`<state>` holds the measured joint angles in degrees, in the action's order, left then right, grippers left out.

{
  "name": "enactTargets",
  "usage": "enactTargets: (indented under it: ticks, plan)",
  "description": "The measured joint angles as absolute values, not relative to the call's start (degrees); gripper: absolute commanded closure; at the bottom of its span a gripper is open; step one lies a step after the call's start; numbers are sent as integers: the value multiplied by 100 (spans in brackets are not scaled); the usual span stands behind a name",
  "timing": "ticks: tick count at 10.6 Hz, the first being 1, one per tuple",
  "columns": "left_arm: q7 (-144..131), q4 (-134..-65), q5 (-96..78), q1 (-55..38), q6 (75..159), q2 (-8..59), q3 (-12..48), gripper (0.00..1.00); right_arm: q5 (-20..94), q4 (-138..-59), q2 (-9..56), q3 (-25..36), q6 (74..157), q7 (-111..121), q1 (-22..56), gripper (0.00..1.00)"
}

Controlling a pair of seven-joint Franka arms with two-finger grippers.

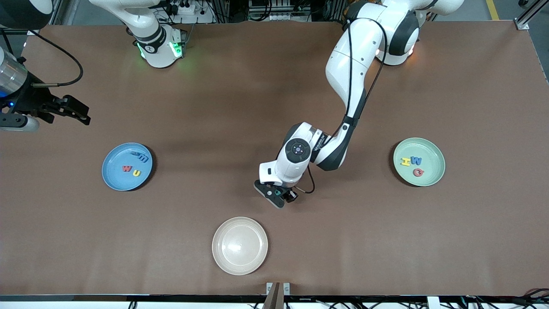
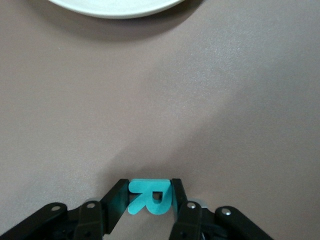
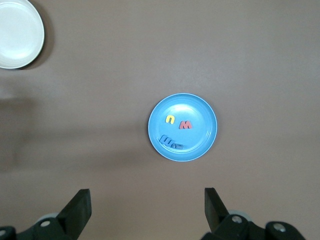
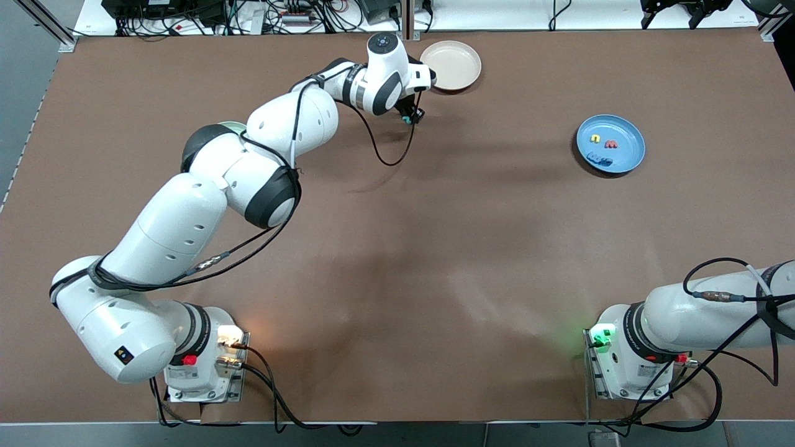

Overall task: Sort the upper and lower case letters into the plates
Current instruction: 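Close the left gripper on the cyan R and lift it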

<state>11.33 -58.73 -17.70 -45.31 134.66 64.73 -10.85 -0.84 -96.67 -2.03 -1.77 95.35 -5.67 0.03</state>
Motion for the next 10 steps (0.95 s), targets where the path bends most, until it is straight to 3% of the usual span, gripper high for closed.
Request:
enactTargets:
  ticks: [4,10]
  plan:
    - [1146,-5866,-1770,-4510,13157,6411,-1085,77,-94,-9569,-145,-199,9548,-563,-19,0]
    - [1144,-5870,-1787,-4300,12023,6219,-1087,83,-94,-9509,-86,-231,9544,-568,-18,0]
